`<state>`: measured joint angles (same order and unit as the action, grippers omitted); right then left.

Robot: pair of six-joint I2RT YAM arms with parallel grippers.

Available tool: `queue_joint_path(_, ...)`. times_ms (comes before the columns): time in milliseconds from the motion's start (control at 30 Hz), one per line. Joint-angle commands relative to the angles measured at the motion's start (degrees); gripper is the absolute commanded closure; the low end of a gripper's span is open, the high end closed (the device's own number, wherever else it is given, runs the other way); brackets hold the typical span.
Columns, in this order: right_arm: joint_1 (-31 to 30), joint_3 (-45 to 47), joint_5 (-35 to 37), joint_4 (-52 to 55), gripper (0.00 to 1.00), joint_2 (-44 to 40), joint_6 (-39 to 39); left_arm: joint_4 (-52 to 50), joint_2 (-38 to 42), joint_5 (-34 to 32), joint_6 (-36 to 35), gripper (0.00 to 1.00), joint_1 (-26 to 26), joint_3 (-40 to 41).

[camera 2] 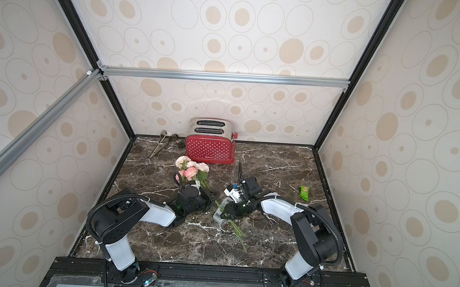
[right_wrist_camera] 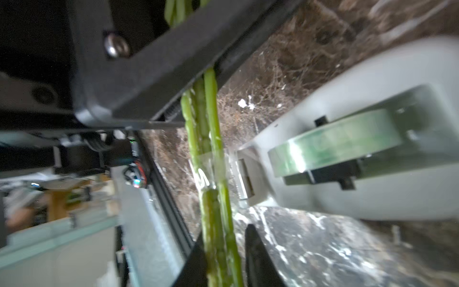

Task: Wrap bouquets with tape
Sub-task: Wrap the tape around the bouquet.

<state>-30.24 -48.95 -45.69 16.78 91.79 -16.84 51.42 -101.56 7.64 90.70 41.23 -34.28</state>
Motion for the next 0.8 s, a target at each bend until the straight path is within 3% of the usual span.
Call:
queue_joint_path(0, 0.3, -0.2, -7.2, -0.9, 0.97, 1.0, -1.6, 3.7, 2.0, -0.7, -1.4, 1.0, -0.1, 0.0)
queue_joint_path(100, 0.1, -1.1, -4.0, 1.8, 1.0, 0.5, 0.8, 3.3, 2.0, -0.6, -1.1, 1.0, -0.1, -0.2)
queue_joint_path(167, -0.4, -2.1, 2.0, 5.1, 1.0, -1.0, 3.7, 2.9, 2.0, -0.2, -0.7, 0.79, -0.1, -0.3)
queue_joint_path(200, -1.1, -2.8, 5.6, 7.0, 1.0, -1.8, 5.6, 2.5, 2.0, 0.0, -0.5, 0.74, -0.1, -0.4)
queue_joint_path(267, -4.1, -4.3, 16.9, 10.8, 1.0, -3.5, 9.7, 1.2, 1.9, 0.7, -0.2, 0.68, -0.1, -0.9)
queue_joint_path(433, -15.6, -5.2, 47.6, 12.3, 1.0, -6.9, 16.6, -0.8, 0.8, 2.1, 1.7, 0.67, -0.1, -1.9)
queue_joint_path(533, -21.5, -4.7, 59.7, 10.3, 1.0, -8.2, 19.7, -1.5, -0.2, 3.1, 2.8, 0.71, -0.1, -2.6)
queue_joint_path(667, -27.8, -3.1, 72.4, 7.2, 1.0, -8.2, 24.0, -2.6, 0.2, 2.6, 3.3, 0.84, -0.1, -2.6)
queue_joint_path(767, -31.9, -1.7, 78.5, 4.3, 1.0, -7.8, 26.5, -2.8, 0.0, 2.8, 3.1, 1.0, -0.1, -2.9)
